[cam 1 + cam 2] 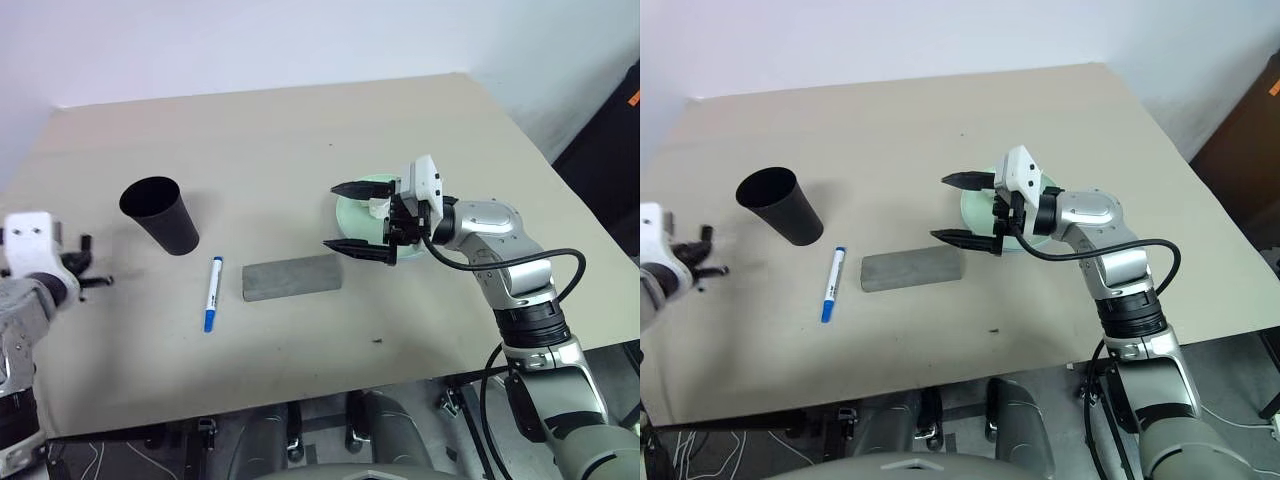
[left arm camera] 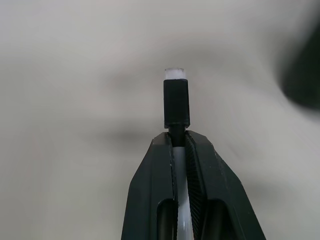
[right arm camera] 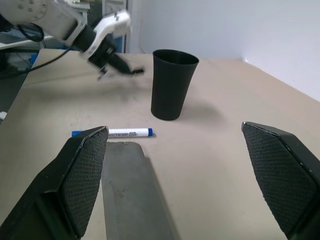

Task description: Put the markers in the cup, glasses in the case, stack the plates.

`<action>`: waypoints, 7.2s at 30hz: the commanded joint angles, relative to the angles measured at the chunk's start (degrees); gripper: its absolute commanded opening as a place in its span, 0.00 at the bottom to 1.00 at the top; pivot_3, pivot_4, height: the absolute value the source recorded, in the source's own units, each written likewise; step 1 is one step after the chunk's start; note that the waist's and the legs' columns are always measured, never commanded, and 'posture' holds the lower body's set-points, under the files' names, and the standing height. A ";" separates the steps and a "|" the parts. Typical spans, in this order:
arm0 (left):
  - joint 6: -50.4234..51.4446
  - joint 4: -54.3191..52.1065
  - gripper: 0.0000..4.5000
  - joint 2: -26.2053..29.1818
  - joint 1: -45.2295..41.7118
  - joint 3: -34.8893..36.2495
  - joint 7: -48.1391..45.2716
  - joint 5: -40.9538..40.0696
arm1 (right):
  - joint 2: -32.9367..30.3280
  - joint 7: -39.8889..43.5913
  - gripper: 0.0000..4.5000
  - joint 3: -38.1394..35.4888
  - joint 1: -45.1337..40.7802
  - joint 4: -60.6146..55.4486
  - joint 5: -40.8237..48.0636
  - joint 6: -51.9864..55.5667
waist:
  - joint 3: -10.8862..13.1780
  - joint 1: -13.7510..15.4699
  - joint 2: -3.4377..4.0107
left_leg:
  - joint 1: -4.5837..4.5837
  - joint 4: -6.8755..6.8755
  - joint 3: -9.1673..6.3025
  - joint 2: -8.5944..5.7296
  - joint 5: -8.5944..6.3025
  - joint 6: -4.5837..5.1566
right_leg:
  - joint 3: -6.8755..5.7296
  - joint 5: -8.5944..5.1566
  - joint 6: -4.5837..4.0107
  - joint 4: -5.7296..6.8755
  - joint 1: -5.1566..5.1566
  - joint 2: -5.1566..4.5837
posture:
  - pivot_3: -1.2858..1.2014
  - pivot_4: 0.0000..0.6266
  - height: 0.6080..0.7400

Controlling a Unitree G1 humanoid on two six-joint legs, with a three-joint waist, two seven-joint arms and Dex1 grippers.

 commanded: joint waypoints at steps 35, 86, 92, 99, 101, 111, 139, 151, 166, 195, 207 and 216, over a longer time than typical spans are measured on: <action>-53.82 21.44 0.00 -9.61 -17.96 -3.63 -29.95 -9.19 | -0.61 -8.03 1.00 -1.70 1.61 -5.59 0.90 0.36 | 0.03 -0.03 -0.19 | -0.12 0.65 0.10 0.30 0.04 0.04 | 0.01 0.11 0.45 0.21 0.09 0.35 | 0.52 0.24 1.00; -42.11 8.99 0.99 -7.82 -9.73 -1.03 -24.09 -13.42 | 1.24 -6.72 1.00 -1.25 -0.83 -0.14 0.11 -2.79 | 0.04 -0.08 -0.19 | -0.13 0.67 0.09 0.40 0.02 0.03 | 0.01 0.09 0.41 0.17 0.09 0.38 | 0.52 0.24 1.00; -32.44 -2.35 0.99 -5.37 -6.19 0.30 -18.90 -16.56 | 1.94 -4.41 1.00 -0.94 -3.24 4.06 -0.32 -3.85 | 0.07 -0.07 -0.17 | -0.16 0.67 0.09 0.40 0.02 0.03 | 0.01 0.09 0.41 0.13 0.08 0.38 | 0.52 0.24 1.00; -21.43 -17.24 0.99 -2.19 3.89 6.03 -18.95 -27.94 | 2.99 -2.32 1.00 -0.38 -5.70 8.96 -1.43 -6.29 | 0.09 -0.26 -0.15 | -0.16 0.61 0.09 0.41 0.01 0.01 | 0.01 0.01 0.27 0.08 0.05 0.39 | 0.52 0.24 1.00; -18.25 -21.10 0.99 -1.24 7.60 8.16 -18.70 -32.19 | 3.21 -1.90 1.00 -0.44 -6.22 10.15 -1.64 -6.84 | 0.11 -0.21 -0.12 | -0.18 0.58 0.10 0.41 0.01 0.01 | 0.02 -0.01 0.24 0.08 0.01 0.39 | 0.52 0.24 1.00; -7.30 -30.79 0.99 2.40 21.05 13.36 -11.73 -47.81 | 3.71 -0.74 1.00 -0.09 -7.11 12.19 -2.48 -7.75 | 0.16 -0.14 -0.04 | -0.23 0.53 0.08 0.44 0.00 0.00 | 0.03 -0.04 0.19 -0.04 -0.05 0.39 | 0.52 0.24 1.00; 10.78 -27.16 0.99 -0.14 12.33 -10.12 20.89 -41.68 | 3.49 -2.18 1.00 0.34 -3.78 8.46 -4.49 -7.58 | 0.23 -0.03 -0.05 | -0.19 -0.04 0.20 0.34 0.06 -0.10 | 0.11 0.07 0.33 -0.10 -0.25 0.40 | 0.52 0.24 1.00; 29.94 -19.28 0.99 -4.41 -0.73 -14.40 30.98 -37.53 | 3.12 -3.06 1.00 0.26 -3.22 7.95 -4.85 -7.86 | 0.26 0.05 -0.14 | -0.15 0.12 0.18 0.31 0.10 -0.11 | 0.11 0.10 0.37 0.06 -0.16 0.42 | 0.52 0.24 1.00; 39.83 -19.82 0.99 -9.32 -3.34 -8.30 26.47 -28.10 | 2.82 -3.35 1.00 0.44 -3.07 8.60 -5.40 -8.73 | 0.26 0.67 -0.14 | 0.02 0.22 0.14 0.30 0.11 -0.13 | 0.11 0.11 0.36 0.12 0.00 0.41 | 0.52 0.24 1.00; 33.48 -28.40 0.06 -7.55 -4.95 -7.77 2.73 -29.67 | 3.12 -2.89 1.00 0.57 -4.46 10.94 -7.17 -9.82 | 0.36 0.01 -0.29 | 0.31 0.03 0.15 0.30 0.11 -0.16 | 0.14 -0.01 0.16 -0.08 0.25 0.37 | 0.52 0.24 1.00; -3.46 -25.53 0.06 -11.95 -5.89 -5.26 -17.99 -27.73 | 2.57 -4.43 1.00 -1.82 -3.56 6.86 -3.71 -5.91 | 0.41 0.02 -0.27 | 0.25 -0.05 0.16 0.28 0.11 -0.17 | 0.14 -0.02 0.13 -0.16 0.20 0.36 | 0.52 0.24 1.00; -21.42 -19.24 0.06 -12.49 -7.15 -4.57 -21.95 -21.94 | 1.39 -4.77 1.00 -2.78 -2.47 2.99 -1.29 -3.12 | 0.41 -0.03 -0.29 | 0.25 -0.07 0.16 0.26 0.11 -0.15 | 0.12 0.09 0.34 -0.12 0.20 0.42 | 0.52 0.24 1.00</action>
